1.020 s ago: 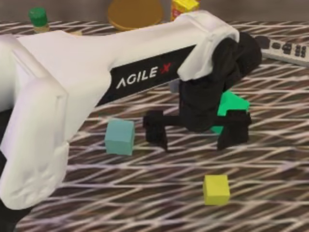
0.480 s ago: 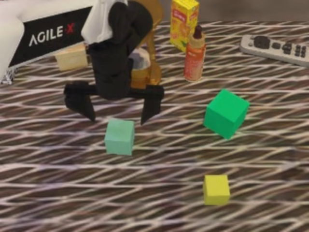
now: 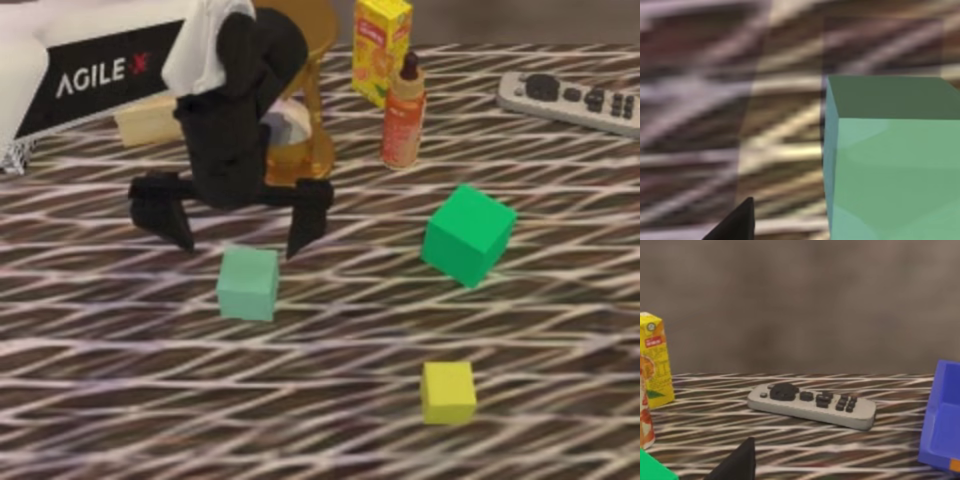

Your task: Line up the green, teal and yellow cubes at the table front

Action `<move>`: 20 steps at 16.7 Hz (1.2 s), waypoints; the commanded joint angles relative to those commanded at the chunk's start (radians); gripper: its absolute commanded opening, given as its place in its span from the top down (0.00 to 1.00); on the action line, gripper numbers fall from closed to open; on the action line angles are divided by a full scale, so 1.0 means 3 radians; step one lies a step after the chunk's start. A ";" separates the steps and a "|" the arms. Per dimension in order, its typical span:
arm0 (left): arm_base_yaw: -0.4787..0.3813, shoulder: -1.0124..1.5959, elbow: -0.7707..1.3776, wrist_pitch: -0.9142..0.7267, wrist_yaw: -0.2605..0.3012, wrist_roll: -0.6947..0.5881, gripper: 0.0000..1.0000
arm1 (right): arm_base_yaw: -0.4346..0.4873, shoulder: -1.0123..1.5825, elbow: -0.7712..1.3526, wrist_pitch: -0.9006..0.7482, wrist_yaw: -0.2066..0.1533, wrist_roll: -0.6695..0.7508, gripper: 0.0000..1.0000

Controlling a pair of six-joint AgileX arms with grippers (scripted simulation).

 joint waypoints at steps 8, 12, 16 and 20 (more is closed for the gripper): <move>0.0012 0.0319 -0.0542 0.0868 0.0004 0.0014 0.00 | 0.0000 0.0000 0.0000 0.0000 0.0000 0.0000 0.00; 0.0012 0.0331 -0.0561 0.0897 0.0005 0.0015 0.00 | 0.0000 0.0000 0.0000 0.0000 0.0000 0.0000 0.00; 0.0012 0.0331 -0.0561 0.0897 0.0005 0.0015 0.30 | 0.0000 0.0000 0.0000 0.0000 0.0000 0.0000 0.00; 0.0012 0.0331 -0.0561 0.0897 0.0005 0.0015 0.60 | 0.0000 0.0000 0.0000 0.0000 0.0000 0.0000 0.00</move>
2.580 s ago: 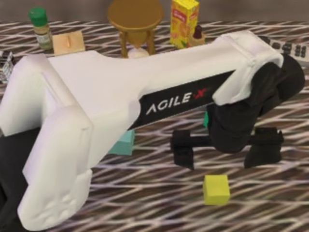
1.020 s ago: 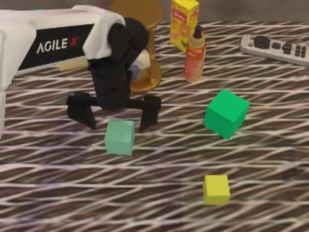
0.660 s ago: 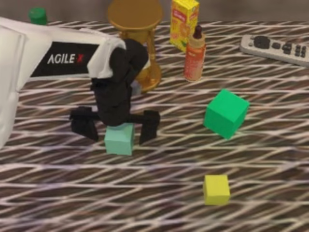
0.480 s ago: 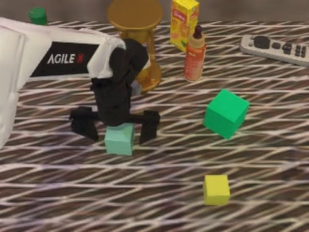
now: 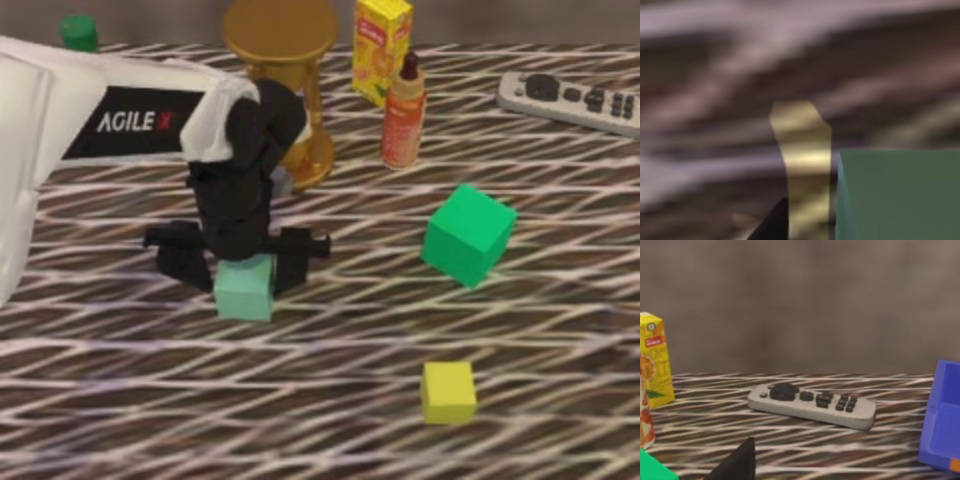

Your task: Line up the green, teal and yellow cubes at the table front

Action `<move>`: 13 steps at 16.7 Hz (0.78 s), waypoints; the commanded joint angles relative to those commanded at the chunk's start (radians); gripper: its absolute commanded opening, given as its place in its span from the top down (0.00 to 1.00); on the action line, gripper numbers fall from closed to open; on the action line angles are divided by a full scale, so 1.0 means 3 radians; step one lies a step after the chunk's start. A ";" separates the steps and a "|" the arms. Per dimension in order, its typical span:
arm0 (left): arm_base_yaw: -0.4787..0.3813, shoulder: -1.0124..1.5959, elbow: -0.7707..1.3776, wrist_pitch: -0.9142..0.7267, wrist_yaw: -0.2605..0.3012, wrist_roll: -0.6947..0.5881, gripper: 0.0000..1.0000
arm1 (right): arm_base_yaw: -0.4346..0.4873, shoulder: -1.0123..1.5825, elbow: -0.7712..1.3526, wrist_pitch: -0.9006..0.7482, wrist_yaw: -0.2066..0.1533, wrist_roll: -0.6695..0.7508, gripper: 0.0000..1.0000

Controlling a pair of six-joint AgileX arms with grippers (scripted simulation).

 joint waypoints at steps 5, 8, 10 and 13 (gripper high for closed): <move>0.0000 0.0000 0.0000 0.0000 0.0000 0.0000 0.98 | 0.0000 0.0000 0.0000 0.0000 0.0000 0.0000 0.00; 0.0000 0.0000 0.0000 0.0000 0.0000 0.0000 1.00 | 0.0000 0.0000 0.0000 0.0000 0.0000 0.0000 0.00; 0.0000 0.0000 0.0000 0.0000 0.0000 0.0000 1.00 | 0.0000 0.0000 0.0000 0.0000 0.0000 0.0000 0.00; 0.0000 0.0000 0.0000 0.0000 0.0000 0.0000 1.00 | 0.0000 0.0000 0.0000 0.0000 0.0000 0.0000 0.00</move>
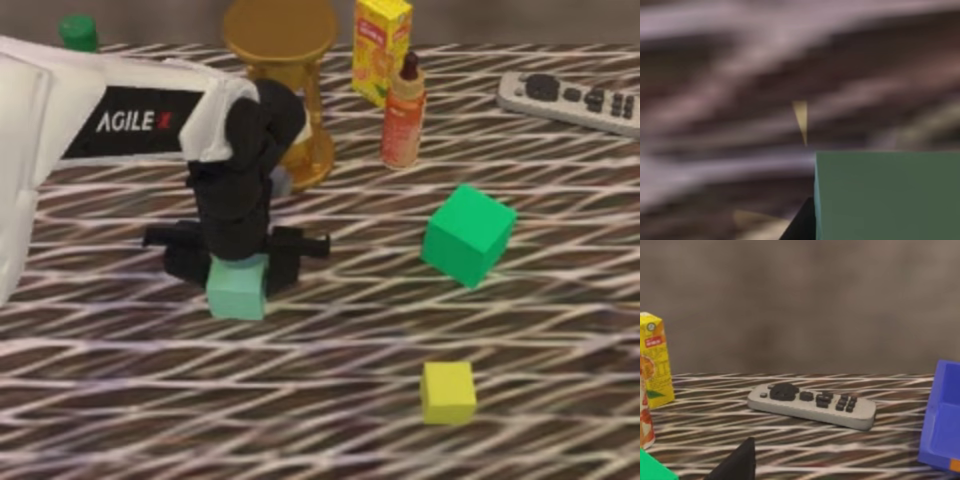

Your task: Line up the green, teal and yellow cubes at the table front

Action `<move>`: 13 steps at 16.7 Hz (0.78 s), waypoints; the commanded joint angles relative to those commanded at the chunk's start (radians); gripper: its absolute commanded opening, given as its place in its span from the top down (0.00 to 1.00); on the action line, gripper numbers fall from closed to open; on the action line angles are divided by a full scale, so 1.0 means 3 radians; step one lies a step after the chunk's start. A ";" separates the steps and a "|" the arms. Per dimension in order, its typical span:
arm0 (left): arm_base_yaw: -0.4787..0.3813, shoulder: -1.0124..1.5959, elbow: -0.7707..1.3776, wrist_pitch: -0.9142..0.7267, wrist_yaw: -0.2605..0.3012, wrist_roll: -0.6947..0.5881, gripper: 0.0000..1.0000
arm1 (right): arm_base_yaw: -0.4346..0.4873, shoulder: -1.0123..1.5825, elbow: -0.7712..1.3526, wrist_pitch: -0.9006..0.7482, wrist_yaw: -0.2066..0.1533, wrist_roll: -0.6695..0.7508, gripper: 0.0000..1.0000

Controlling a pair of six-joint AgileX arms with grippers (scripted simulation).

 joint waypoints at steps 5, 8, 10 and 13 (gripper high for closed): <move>0.0008 -0.0159 0.0177 -0.0277 -0.0024 0.0018 1.00 | 0.0000 0.0000 0.0000 0.0000 0.0000 0.0000 0.00; 0.0037 -0.0294 0.0392 -0.0643 -0.0026 0.0013 1.00 | 0.0000 0.0000 0.0000 0.0000 0.0000 0.0000 0.00; 0.0055 -0.0366 0.0486 -0.0802 -0.0026 0.0011 1.00 | 0.0000 0.0000 0.0000 0.0000 0.0000 0.0000 0.00; 0.0059 -0.0382 0.0504 -0.0830 -0.0026 0.0010 1.00 | 0.0000 0.0000 0.0000 0.0000 0.0000 0.0000 0.00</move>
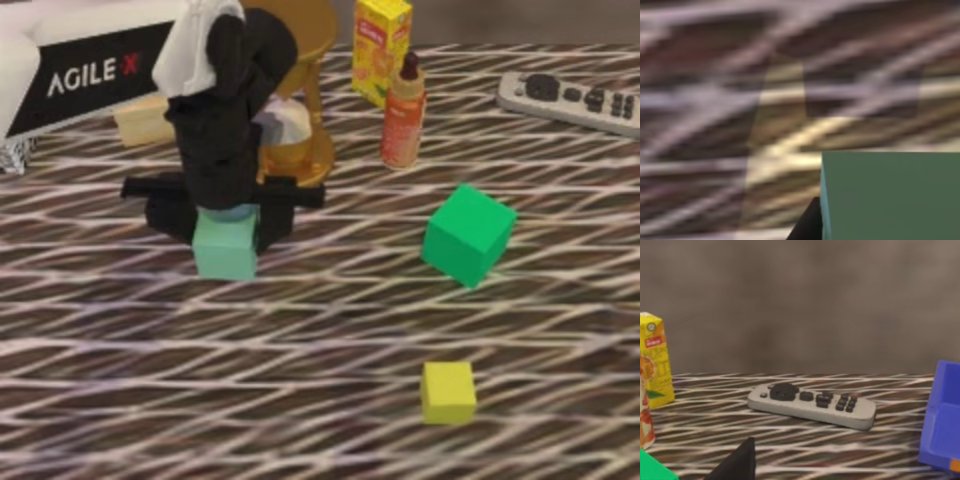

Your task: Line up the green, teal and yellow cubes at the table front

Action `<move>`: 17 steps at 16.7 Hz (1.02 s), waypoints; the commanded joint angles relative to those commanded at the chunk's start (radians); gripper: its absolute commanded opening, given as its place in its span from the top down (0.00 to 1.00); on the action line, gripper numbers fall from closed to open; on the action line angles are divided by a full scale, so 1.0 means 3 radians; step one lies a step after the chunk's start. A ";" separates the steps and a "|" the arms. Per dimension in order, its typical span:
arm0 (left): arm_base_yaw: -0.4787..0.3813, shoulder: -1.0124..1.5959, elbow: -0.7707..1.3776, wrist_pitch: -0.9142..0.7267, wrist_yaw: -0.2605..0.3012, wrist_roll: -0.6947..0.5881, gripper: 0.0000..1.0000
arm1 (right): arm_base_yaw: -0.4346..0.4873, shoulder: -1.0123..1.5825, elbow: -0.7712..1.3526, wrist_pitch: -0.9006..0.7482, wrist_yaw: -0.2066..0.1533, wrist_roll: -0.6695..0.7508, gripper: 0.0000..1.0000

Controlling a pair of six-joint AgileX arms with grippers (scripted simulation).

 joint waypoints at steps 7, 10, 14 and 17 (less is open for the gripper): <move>-0.0494 -0.0026 0.0007 -0.0067 -0.0012 -0.0555 1.00 | 0.0000 0.0000 0.0000 0.0000 0.0000 0.0000 0.00; -0.0934 -0.0095 -0.0010 -0.0121 -0.0023 -0.1162 1.00 | 0.0000 0.0000 0.0000 0.0000 0.0000 0.0000 0.00; -0.1397 -0.0196 -0.0053 -0.0167 -0.0032 -0.1729 1.00 | 0.0000 0.0000 0.0000 0.0000 0.0000 0.0000 0.00; -0.1468 -0.0218 -0.0065 -0.0172 -0.0033 -0.1801 1.00 | 0.0000 0.0000 0.0000 0.0000 0.0000 0.0000 0.00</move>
